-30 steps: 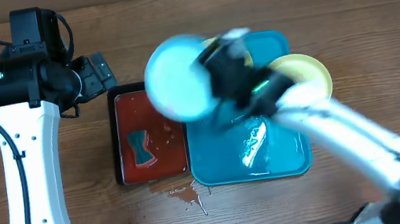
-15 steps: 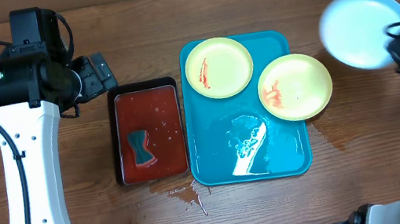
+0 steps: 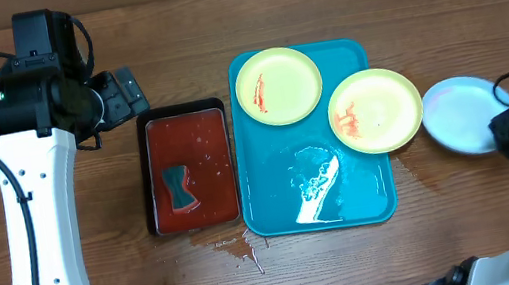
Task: Clean dirty plates on tray and stack at the side
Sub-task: 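Carry the plate right and set it on the table beside the teal tray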
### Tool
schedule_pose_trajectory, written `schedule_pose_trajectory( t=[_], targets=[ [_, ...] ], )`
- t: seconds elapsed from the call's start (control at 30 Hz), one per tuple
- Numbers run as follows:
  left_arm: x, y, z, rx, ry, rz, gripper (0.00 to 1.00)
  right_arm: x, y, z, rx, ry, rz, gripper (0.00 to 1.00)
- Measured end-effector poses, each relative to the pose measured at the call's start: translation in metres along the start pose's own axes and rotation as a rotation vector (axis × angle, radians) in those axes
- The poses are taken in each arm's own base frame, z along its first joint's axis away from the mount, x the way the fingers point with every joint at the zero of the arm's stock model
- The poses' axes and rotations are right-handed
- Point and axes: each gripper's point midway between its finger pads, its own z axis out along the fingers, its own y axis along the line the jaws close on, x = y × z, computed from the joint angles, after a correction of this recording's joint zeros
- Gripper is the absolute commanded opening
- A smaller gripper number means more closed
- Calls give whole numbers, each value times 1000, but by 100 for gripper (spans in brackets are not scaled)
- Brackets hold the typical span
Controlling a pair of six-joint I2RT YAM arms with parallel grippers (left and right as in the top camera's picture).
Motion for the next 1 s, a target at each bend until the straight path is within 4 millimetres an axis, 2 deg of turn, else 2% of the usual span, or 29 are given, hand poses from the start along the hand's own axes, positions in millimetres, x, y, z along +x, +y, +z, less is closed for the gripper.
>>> schedule_pose_trajectory(
  t=[0.13,0.23,0.4,0.47,0.57,0.63,0.8,0.9,1.0],
  targets=[
    [0,0,0,0,0,0,100,18,2,6,38,24,-59,22],
    [0,0,0,0,0,0,100,29,13,6,40,25,-143,34],
    [0,0,0,0,0,0,100,44,34,-7,6,-8,-265,45],
    [0,0,0,0,0,0,100,47,51,-19,-68,-39,-324,49],
    [0,0,0,0,0,0,100,52,80,-37,-215,-78,-445,64],
    [0,0,0,0,0,0,100,58,94,-44,-276,-89,-523,68],
    [0,0,0,0,0,0,100,66,128,-46,-360,-143,-661,71],
    [0,0,0,0,0,0,100,71,142,-37,-373,-153,-712,65],
    [0,0,0,0,0,0,100,78,146,-19,-339,-133,-749,54]
  ],
)
